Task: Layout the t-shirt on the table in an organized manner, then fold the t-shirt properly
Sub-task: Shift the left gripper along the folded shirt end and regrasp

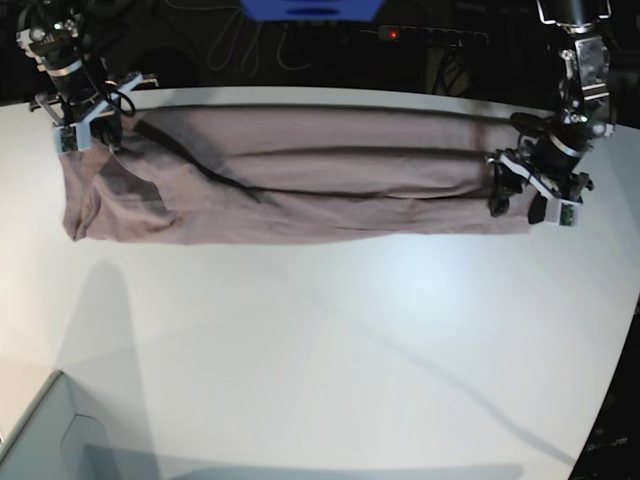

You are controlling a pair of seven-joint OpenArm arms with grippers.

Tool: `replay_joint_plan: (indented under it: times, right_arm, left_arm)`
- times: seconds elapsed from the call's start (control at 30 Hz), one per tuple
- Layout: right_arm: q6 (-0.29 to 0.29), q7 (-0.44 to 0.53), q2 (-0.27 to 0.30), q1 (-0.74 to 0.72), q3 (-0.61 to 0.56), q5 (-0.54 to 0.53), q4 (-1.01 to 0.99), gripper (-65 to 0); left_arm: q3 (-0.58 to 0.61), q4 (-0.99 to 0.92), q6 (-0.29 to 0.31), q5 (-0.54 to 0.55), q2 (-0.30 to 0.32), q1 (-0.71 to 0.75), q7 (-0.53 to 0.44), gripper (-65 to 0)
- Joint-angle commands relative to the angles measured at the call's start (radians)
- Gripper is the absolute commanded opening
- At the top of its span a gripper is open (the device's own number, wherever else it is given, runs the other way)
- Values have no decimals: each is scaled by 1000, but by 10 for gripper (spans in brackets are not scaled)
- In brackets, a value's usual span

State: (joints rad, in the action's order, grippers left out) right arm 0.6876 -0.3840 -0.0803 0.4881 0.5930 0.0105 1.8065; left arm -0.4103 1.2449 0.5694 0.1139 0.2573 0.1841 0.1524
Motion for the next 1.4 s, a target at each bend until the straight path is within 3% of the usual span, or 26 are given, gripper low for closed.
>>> replay_joint_plan:
  times: [0.0, 0.33, 0.93, 1.03, 1.27, 1.37]
  right_arm:
    - [11, 21, 6, 4, 3, -14, 20, -650]
    - [11, 21, 7, 4, 3, -14, 20, -650]
    - [11, 21, 4, -15, 3, -11, 19, -650]
    - [11, 20, 4, -16, 3, -11, 17, -650]
    - [11, 20, 6, -16, 3, -11, 16, -650]
    - [11, 20, 6, -18, 3, -11, 16, -650]
  left_arm:
    - [-8, 14, 1, 2, 14, -8, -27, -261]
    - [-94, 26, 1, -10, 21, -7, -24, -261]
    - [-95, -63, 8, -10, 37, -51, 32, -263]
    - [-95, -63, 7, -10, 37, -53, 34, -331]
    - [-95, -66, 4, -10, 37, -70, 36, -629]
    - [-97, -61, 2, -10, 35, -70, 32, -646]
